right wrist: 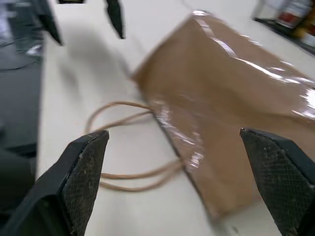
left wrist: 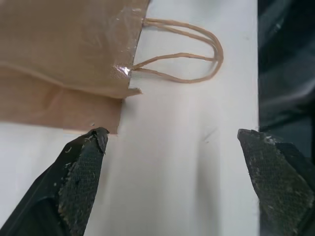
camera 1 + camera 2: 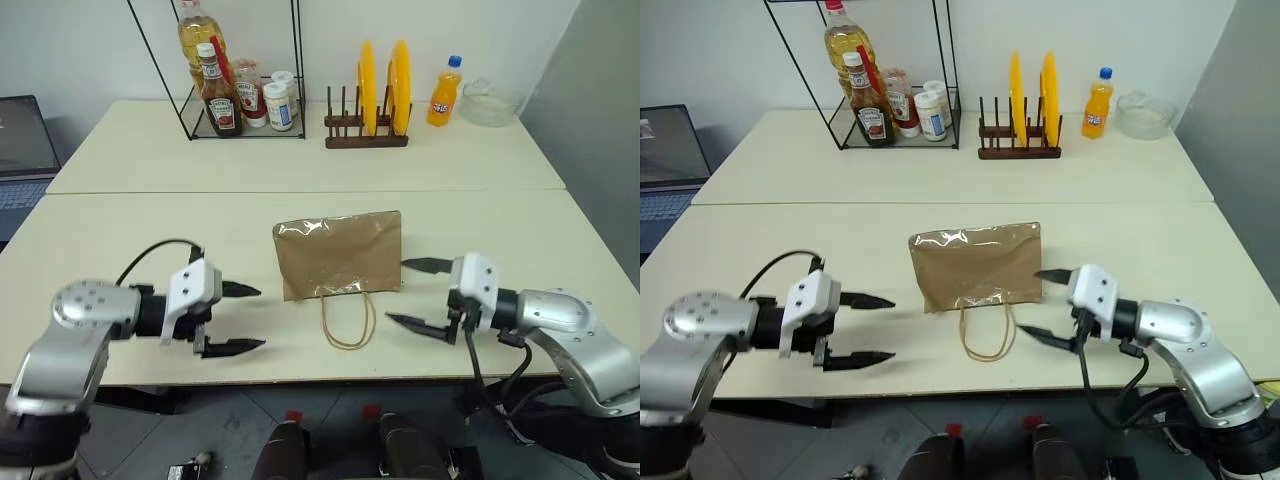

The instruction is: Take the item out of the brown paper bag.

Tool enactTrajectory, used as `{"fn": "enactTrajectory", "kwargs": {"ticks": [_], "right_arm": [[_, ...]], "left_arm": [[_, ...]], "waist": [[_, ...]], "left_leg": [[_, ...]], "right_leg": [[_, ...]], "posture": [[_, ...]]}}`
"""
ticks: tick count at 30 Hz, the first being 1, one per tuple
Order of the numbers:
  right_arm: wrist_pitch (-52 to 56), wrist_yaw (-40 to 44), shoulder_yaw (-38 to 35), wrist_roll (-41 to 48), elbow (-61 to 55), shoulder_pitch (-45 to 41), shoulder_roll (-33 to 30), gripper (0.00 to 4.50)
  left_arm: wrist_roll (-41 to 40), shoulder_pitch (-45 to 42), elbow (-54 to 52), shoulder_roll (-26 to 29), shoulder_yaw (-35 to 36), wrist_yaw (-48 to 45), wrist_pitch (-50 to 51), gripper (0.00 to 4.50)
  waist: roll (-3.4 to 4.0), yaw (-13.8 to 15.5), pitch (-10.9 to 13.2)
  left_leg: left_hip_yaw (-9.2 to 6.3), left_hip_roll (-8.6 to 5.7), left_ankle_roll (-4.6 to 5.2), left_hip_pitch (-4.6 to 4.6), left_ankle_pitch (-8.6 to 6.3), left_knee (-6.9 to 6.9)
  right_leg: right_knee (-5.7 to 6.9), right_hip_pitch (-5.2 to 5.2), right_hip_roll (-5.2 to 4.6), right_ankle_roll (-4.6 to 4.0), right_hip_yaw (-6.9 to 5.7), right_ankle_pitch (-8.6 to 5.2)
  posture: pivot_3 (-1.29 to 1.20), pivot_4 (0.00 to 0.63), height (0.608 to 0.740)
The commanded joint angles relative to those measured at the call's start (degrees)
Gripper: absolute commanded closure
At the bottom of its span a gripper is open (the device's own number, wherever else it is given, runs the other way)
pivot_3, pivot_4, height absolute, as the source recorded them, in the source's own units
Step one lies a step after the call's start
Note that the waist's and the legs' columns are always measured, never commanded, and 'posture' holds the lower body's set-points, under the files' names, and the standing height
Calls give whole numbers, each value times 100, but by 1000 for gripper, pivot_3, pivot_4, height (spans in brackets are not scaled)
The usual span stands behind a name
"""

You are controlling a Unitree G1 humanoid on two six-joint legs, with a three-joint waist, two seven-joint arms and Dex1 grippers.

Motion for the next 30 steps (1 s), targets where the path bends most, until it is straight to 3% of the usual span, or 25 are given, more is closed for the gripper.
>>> {"fn": "enactTrajectory", "kwargs": {"ticks": [1,8,13,19,25,28,30], "right_arm": [[-537,595,396,-192,265,-178,68,0],[-920,1196,1174,-438,1296,-474,660,0],[-328,1330,1338,-253,1865,-801,1119,0],[193,1323,1583,-425,2581,-1270,1707,0],[695,1270,1549,-292,2587,-1450,2070,0],[970,1260,1328,-109,2602,-1591,2146,612],[1167,1288,1186,5,2536,-1646,2109,1340]], "left_arm": [[-244,711,-711,-256,141,550,120,18],[-130,1288,-836,-813,-155,1415,-180,18],[-157,1328,-800,-805,-377,1565,-335,18],[-157,1193,-696,-719,-602,1624,-450,18],[-170,1117,-612,-646,-674,1661,-530,18],[-181,1116,-582,-600,-710,1675,-583,0],[-189,1098,-565,-592,-726,1691,-595,0]], "waist": [[-1,21,0],[-3,73,-2],[-2,64,-1],[-1,60,-1],[-1,62,-1],[1,60,0],[1,61,0]], "left_leg": [[3,-2,0,4,0,0],[-2,0,0,32,0,-3],[0,1,-1,95,-2,-22],[-1,2,-1,94,-2,-23],[-3,1,-1,91,-2,-24],[-4,2,-1,91,-2,-24],[-4,2,-1,91,-3,-25]], "right_leg": [[0,2,-1,0,3,0],[-5,35,0,-1,-4,0],[-25,89,0,-1,-2,-1],[-25,88,2,-3,-3,-2],[-29,87,0,-3,-4,-2],[-30,87,1,-3,-5,-2],[-30,87,1,-3,-5,-2]], "posture": [[0,150,740],[0,150,740],[0,150,740],[0,150,740],[0,150,740],[0,150,740],[0,150,740]]}}
